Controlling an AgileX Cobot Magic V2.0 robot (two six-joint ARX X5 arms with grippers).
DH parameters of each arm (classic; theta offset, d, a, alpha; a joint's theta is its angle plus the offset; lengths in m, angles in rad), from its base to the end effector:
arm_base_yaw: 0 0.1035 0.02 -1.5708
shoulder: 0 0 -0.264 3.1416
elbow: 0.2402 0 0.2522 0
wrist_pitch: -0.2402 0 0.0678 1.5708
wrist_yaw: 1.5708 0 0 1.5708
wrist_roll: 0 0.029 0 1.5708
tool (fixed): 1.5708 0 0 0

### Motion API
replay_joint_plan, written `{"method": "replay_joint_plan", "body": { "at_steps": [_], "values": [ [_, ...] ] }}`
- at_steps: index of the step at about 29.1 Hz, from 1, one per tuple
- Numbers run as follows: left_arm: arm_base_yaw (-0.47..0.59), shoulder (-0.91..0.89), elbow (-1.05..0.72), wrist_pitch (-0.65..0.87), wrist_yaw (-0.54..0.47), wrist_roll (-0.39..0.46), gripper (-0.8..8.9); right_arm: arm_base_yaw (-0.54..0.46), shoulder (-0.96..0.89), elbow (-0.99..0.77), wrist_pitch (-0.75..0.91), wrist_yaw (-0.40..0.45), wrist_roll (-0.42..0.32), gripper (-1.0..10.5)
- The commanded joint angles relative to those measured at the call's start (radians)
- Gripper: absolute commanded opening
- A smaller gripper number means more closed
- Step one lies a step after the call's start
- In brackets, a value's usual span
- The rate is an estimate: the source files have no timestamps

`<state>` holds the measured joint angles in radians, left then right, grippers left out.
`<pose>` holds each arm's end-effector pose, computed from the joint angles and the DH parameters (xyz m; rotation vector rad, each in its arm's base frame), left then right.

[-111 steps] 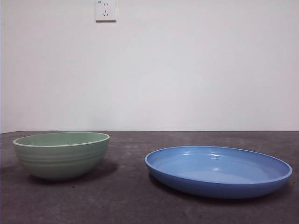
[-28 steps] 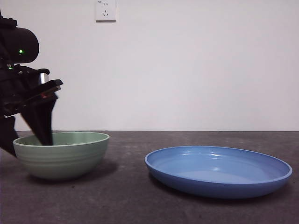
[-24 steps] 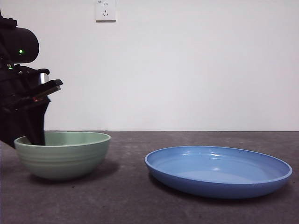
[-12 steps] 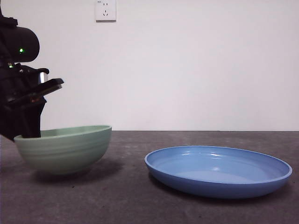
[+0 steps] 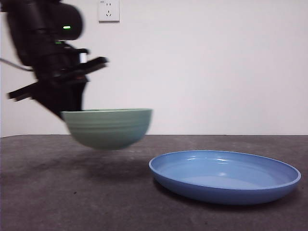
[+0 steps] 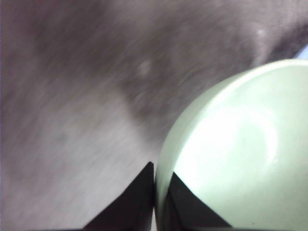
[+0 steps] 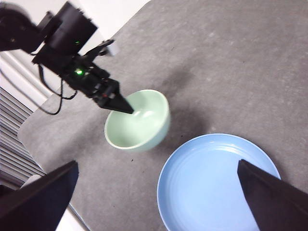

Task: Place the green bowl on the blue plate

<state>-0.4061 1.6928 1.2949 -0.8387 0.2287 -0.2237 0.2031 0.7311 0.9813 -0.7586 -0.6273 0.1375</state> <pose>0.3030 -0.1375 0.2352 -0.0766 1.3036 -0.4076 0.1197 0.0420 0.3541 0.2369 0.5670 0.7765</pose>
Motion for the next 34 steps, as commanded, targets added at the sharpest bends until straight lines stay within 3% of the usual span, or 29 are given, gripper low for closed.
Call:
{"method": "replay_joint_plan", "body": {
  "at_steps": [1,9,17,34],
  "values": [
    [-0.060,0.071,0.105,-0.024,-0.011,-0.006,0.09,0.004,0.006,0.018,0.006,-0.001,-0.007,6.5],
    [-0.222,0.249,0.336,-0.050,-0.012,-0.006,0.09,0.004,0.006,0.018,0.006,-0.001,-0.007,6.5],
    [-0.328,0.365,0.415,-0.035,-0.011,-0.006,0.09,0.004,0.006,0.018,0.006,0.000,-0.007,6.5],
    [-0.359,0.408,0.415,0.023,-0.024,0.006,0.09,0.004,0.006,0.018,0.006,0.000,-0.007,6.5]
  ]
}}
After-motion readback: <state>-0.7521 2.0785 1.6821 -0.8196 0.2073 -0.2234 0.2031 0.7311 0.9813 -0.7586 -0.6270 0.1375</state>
